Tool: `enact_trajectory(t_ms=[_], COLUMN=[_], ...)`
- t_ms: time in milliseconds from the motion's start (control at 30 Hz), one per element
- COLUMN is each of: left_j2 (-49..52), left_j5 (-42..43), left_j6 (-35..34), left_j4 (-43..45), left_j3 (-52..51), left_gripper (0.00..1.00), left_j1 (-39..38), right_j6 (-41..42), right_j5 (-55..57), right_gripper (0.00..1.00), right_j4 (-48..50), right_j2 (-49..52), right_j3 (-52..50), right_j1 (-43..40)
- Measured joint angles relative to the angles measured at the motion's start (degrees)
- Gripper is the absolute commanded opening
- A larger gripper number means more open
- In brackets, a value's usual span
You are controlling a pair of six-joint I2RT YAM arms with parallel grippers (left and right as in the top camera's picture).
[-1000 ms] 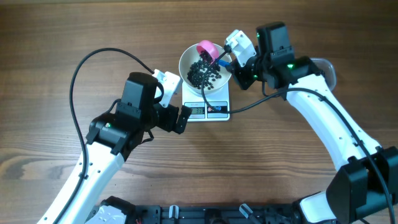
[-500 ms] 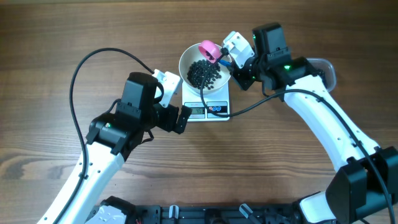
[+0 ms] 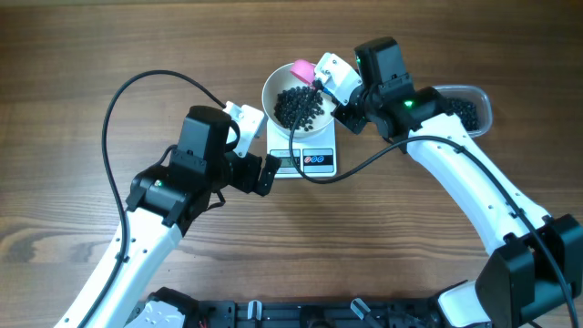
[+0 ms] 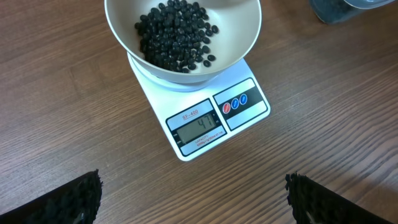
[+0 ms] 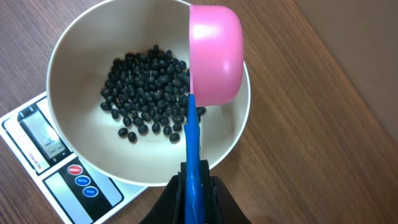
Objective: Scoop item into bowl and weigh 150g on scale
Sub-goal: 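Tilt the scoop with the right gripper to pour beans into the bowl, then carry the empty scoop with the right gripper back to the bean tub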
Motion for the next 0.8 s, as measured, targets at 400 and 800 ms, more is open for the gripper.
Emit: enact_trajectory(t_ms=[400,800], left_j2=[0.0,0.0], left_j5=[0.0,0.0], left_j6=[0.0,0.0], left_j4=[0.0,0.0], left_j3=[0.0,0.0], left_gripper=[1.0,1.0], left_j1=[0.0,0.0], right_j6=[18.9,30.8], right_j5=[-3.5,-6.1], right_gripper=[0.04,0.04], right_j4=[5.6,3.0], right_j2=[0.0,-6.2], right_j3=[0.0,-0.1], right_j1=[0.0,-8.9])
